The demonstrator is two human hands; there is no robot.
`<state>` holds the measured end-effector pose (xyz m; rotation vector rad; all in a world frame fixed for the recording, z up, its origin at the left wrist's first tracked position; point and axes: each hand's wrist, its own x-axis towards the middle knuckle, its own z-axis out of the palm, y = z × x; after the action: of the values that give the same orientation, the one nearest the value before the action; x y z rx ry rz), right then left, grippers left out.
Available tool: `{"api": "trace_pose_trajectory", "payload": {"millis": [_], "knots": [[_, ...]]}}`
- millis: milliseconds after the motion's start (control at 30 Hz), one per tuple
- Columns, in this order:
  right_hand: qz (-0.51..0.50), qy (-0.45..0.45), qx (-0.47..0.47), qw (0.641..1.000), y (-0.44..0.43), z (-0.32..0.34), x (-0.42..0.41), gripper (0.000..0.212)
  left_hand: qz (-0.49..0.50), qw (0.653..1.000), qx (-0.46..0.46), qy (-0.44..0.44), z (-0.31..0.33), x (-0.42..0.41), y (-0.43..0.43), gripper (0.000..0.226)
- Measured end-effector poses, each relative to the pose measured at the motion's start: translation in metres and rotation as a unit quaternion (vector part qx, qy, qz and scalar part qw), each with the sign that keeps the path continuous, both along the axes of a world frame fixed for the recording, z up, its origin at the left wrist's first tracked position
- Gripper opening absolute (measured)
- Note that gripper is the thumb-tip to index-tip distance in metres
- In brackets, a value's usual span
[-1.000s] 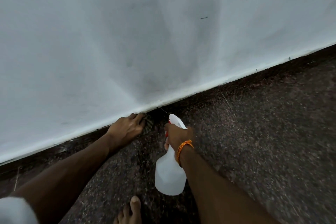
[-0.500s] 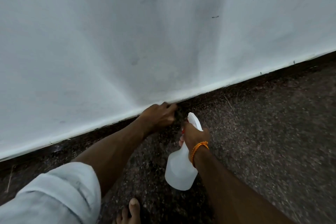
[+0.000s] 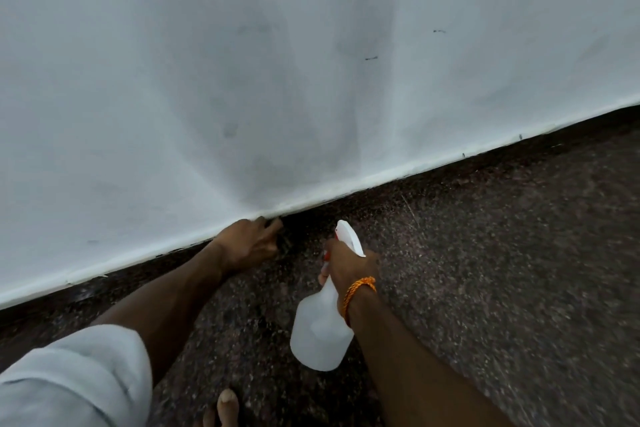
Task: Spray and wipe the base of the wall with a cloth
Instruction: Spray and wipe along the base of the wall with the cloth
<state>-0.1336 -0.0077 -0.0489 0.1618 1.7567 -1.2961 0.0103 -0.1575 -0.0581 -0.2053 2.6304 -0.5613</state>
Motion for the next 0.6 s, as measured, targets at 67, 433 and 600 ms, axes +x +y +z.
{"api": "trace_pose_trajectory", "payload": {"millis": [67, 433, 600], "knots": [[0.012, -0.007, -0.008, 1.0, 0.001, 0.004, -0.002, 0.016, 0.043, 0.997, 0.009, -0.058, 0.013, 0.01, 0.007, 0.01], [0.105, -0.031, -0.074, 0.991, -0.008, 0.032, 0.024, 0.008, 0.208, 0.978, -0.019, -0.027, 0.098, 0.07, 0.048, 0.027], [0.152, -0.026, -0.121, 0.981, -0.003, 0.041, 0.044, 0.021, 0.235, 0.972, -0.022, 0.005, 0.125, 0.098, 0.058, 0.029]]}}
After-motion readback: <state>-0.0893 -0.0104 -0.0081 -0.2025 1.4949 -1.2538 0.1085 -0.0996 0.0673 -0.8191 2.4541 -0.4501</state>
